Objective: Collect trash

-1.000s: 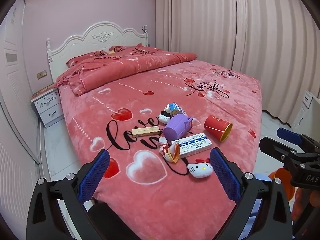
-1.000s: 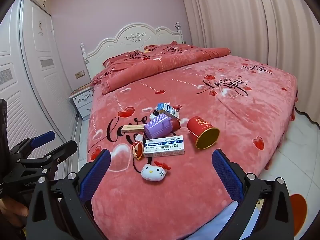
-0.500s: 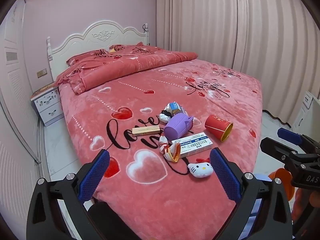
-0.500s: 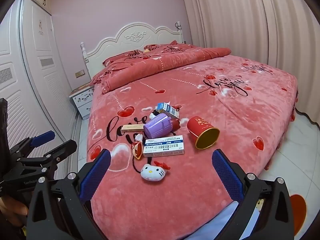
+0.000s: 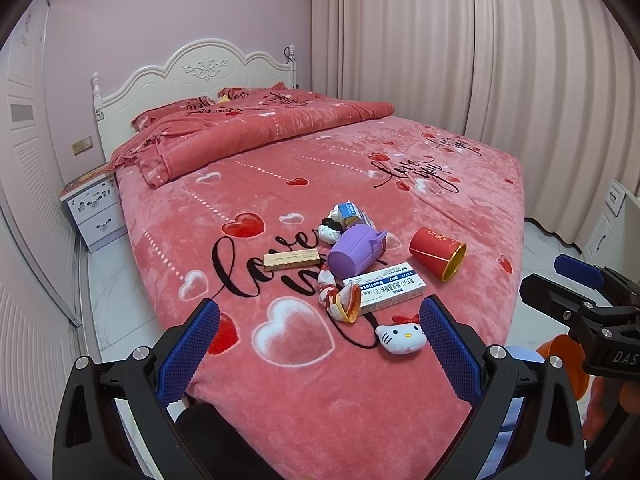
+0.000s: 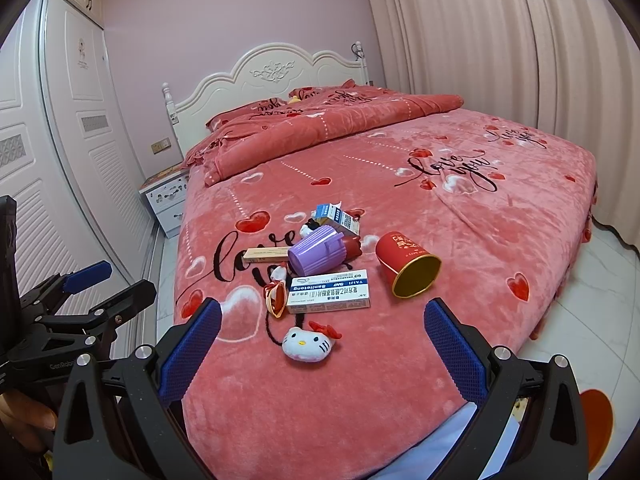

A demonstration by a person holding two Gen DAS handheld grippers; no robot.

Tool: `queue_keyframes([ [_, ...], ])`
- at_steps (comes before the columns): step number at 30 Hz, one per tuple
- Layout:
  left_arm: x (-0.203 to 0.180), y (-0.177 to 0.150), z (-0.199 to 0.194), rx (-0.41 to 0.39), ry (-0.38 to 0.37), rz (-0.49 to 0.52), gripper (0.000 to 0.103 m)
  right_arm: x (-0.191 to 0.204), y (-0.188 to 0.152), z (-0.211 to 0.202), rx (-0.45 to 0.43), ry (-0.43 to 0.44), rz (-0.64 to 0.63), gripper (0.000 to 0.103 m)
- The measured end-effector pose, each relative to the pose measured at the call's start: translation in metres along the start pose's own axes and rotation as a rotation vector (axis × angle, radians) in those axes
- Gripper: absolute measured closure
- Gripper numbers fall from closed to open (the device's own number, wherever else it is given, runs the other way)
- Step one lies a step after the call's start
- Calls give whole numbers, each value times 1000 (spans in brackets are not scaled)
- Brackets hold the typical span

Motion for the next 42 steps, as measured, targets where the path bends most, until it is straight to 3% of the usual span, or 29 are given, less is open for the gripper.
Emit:
queue_keyframes([
  [42, 2, -16, 6, 17, -2, 4, 5, 0, -13, 8, 23, 6, 11, 4],
])
Point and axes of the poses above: each gripper's, at about its wrist camera, not at the fingertips, and z roughly the way its jaws point, x to its left, y to its top, the point moved 7 cm from there along z, roughly the way its jaws point, and after that the axes turned 5 degrees about -z, right-handed, at the moved point
